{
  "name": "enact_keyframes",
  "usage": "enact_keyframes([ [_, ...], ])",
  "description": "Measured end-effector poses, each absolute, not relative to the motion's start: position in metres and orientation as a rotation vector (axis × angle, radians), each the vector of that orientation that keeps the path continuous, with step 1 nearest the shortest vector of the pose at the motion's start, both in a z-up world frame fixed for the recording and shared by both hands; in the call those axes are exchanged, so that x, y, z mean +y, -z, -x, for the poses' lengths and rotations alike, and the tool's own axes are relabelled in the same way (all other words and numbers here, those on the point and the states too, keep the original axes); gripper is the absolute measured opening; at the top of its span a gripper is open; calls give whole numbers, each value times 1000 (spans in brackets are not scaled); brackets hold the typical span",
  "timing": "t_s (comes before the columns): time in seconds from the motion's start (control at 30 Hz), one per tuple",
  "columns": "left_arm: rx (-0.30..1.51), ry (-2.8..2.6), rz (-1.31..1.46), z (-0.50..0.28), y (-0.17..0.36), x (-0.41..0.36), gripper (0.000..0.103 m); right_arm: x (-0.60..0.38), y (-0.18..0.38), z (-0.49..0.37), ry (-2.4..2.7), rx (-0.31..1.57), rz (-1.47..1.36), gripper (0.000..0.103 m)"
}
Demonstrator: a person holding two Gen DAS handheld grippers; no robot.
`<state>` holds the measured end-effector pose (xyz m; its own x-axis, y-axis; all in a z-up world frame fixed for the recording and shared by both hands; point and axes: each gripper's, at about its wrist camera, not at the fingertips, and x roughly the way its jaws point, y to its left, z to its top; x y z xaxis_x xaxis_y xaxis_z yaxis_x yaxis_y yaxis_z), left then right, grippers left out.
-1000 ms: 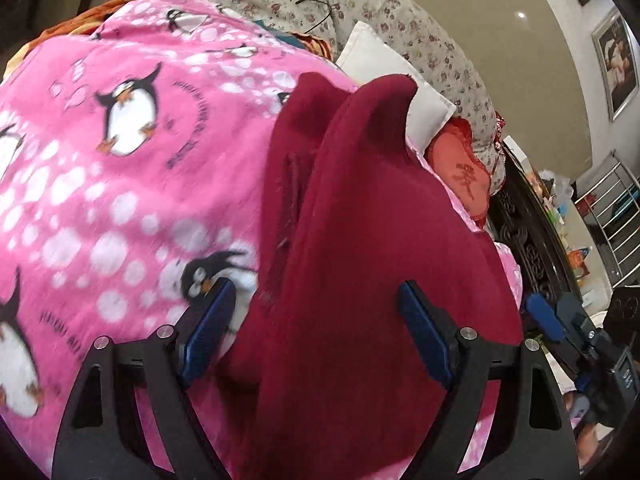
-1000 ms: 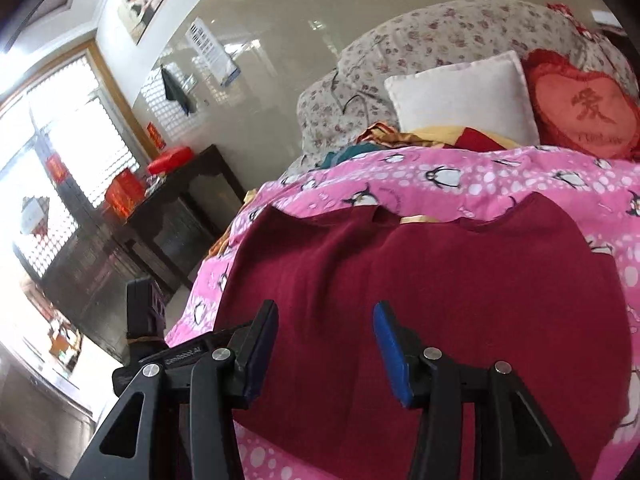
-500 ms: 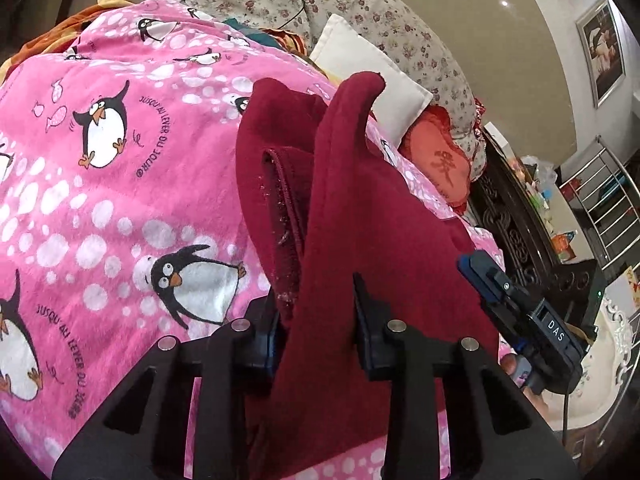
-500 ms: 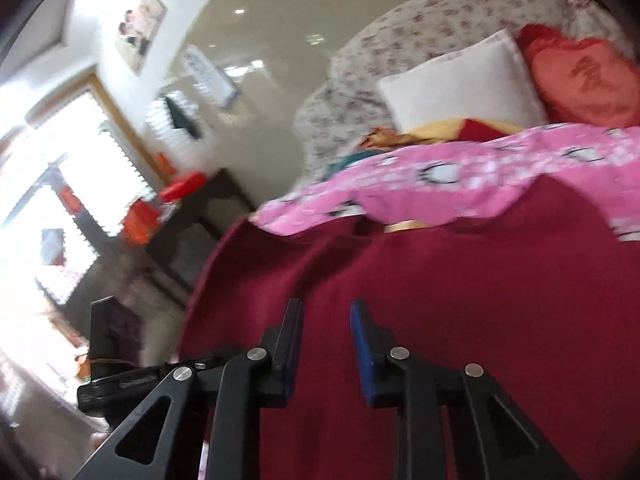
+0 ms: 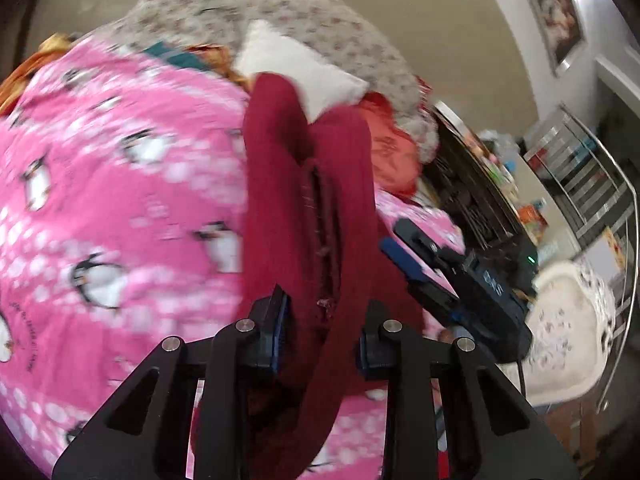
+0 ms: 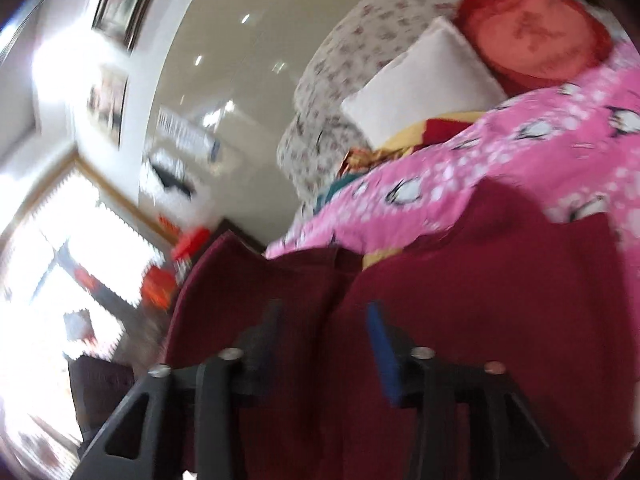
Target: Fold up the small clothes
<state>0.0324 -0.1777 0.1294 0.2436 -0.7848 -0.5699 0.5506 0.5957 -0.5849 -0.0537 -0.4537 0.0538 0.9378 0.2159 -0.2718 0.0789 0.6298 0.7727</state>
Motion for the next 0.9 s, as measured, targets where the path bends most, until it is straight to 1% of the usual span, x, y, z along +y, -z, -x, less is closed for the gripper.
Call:
enact_keyframes([
  [0.13, 962, 1007, 251, -15, -135, -227, 25, -487, -57, 79, -77, 295, -978, 50],
  [0.17, 983, 1022, 251, -12, -129, -241, 25, -494, -57, 85, -77, 285, -992, 57],
  [0.2, 1007, 1034, 251, -11, -120, -257, 25, -500, -54, 89, -80, 278, -1008, 67],
  [0.23, 1025, 1042, 250, -11, -112, -269, 25, -506, -50, 89, -88, 279, -1030, 70],
  [0.3, 1076, 1050, 256, -10, -90, -289, 25, -518, -33, 84, -122, 325, -1122, 71],
  [0.4, 1117, 1043, 255, -9, -69, -298, 27, -525, -25, 83, -133, 348, -1164, 71],
  [0.47, 1083, 1070, 252, -4, -75, -290, 41, -521, -32, 83, -131, 352, -1134, 71],
  [0.53, 1068, 1104, 244, 4, -86, -277, 71, -515, -38, 83, -110, 372, -1089, 72],
  [0.57, 1048, 1123, 245, 11, -95, -267, 75, -513, -38, 81, -99, 386, -1075, 72],
  [0.6, 1023, 1130, 241, 17, -100, -257, 77, -510, -39, 80, -85, 408, -1056, 72],
  [0.67, 961, 1089, 197, 26, -109, -238, 77, -507, -35, 76, -65, 439, -1030, 72],
  [0.77, 907, 997, 135, 33, -104, -219, 77, -501, -36, 77, 2, 499, -956, 72],
  [0.8, 910, 986, 122, 35, -97, -217, 77, -498, -38, 76, 12, 489, -942, 75],
  [0.9, 1003, 1026, 136, 37, -66, -224, 77, -491, -30, 67, 55, 468, -901, 75],
])
